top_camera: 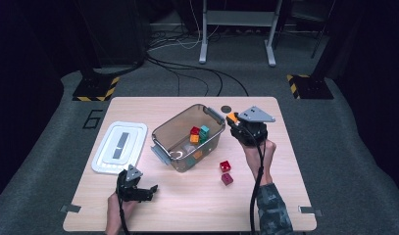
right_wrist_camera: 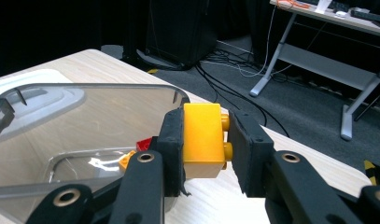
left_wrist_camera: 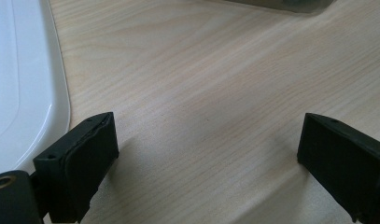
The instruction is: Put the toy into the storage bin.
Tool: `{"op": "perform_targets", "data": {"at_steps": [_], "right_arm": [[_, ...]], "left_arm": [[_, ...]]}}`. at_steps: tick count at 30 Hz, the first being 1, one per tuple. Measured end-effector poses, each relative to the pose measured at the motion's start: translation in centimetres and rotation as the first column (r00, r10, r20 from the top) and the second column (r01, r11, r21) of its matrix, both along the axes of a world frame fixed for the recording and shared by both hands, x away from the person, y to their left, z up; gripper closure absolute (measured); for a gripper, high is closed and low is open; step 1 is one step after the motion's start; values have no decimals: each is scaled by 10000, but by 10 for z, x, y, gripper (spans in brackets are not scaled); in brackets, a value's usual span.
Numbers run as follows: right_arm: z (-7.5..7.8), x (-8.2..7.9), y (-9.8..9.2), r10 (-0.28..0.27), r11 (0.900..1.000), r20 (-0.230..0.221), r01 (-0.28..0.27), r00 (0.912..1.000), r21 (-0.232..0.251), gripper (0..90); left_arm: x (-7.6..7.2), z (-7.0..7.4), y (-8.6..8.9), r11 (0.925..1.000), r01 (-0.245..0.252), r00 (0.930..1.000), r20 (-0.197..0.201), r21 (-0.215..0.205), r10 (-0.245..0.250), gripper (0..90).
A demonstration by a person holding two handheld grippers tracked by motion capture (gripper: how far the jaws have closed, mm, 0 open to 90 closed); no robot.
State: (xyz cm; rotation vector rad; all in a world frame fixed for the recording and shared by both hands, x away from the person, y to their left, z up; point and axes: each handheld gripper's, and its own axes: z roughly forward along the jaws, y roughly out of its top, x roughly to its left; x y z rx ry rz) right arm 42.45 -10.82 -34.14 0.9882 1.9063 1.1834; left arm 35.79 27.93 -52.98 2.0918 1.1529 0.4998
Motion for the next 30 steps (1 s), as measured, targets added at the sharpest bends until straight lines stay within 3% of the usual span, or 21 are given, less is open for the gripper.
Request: {"op": "perform_targets", "data": {"at_steps": [15, 30], "right_arm": [[1, 25, 23, 368, 9993, -19, -368, 9993, -66, 668], [-12, 49, 42, 611, 9981, -524, -615, 9967, -47, 669]], "left_arm": [[0, 0, 0, 10000, 6, 10000, -3, 7, -6, 48], [0, 0, 0, 10000, 5, 10000, 0, 7, -5, 48]]}}
